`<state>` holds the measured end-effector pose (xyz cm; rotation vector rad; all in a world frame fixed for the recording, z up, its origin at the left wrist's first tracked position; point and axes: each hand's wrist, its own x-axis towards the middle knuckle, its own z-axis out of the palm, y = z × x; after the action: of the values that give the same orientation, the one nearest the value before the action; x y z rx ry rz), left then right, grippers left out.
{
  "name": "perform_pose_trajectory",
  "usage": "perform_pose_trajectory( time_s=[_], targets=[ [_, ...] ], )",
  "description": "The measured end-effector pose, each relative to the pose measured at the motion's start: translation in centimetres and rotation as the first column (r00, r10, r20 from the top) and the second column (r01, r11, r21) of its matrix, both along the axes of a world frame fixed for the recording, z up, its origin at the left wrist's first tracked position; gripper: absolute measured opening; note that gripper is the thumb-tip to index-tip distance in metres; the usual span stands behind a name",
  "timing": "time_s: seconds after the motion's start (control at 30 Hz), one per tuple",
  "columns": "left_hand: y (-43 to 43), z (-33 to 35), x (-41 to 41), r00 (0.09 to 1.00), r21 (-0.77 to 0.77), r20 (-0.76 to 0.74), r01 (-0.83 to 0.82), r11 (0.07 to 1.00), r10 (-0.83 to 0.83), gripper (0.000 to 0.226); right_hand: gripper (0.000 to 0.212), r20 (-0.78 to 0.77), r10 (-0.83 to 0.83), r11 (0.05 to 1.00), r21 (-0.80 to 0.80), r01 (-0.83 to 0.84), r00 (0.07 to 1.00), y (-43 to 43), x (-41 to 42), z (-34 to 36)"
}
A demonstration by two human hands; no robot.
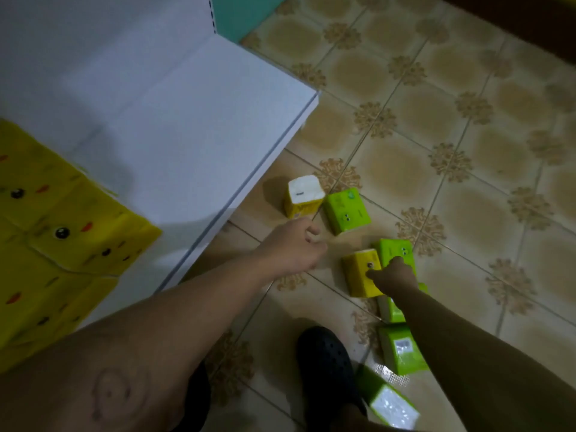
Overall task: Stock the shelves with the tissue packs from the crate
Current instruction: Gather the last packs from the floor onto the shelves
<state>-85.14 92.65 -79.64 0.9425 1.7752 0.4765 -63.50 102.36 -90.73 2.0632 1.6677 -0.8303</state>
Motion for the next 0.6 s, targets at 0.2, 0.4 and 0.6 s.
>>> perform_pose_trajectory(
  time_s=[0.2, 0.4, 0.6],
  targets=[
    [0.3, -2.7, -0.2, 0.99, -0.122, 0.01, 0.138, 0.983, -0.138, 0.046, 0.076, 0.113, 0.077, 0.997, 0.023, -0.08, 0.991, -2.1, 0.4, -6.2],
    [-0.2, -3.4, -2.2, 0.967, -0.196, -0.034, 0.242, 0.95, -0.253, 0.049, 0.069, 0.211, 0.119, 0.993, -0.039, -0.114, 0.97, -1.8, 0.9, -7.0],
    [-0.8, -1.7, -3.1, 0.969, -0.193, -0.089, 0.21, 0.958, -0.23, 0.05, 0.054, -0.051, -0.063, 0.986, -0.159, 0.054, 0.997, -1.7, -1.2, -5.3]
  ],
)
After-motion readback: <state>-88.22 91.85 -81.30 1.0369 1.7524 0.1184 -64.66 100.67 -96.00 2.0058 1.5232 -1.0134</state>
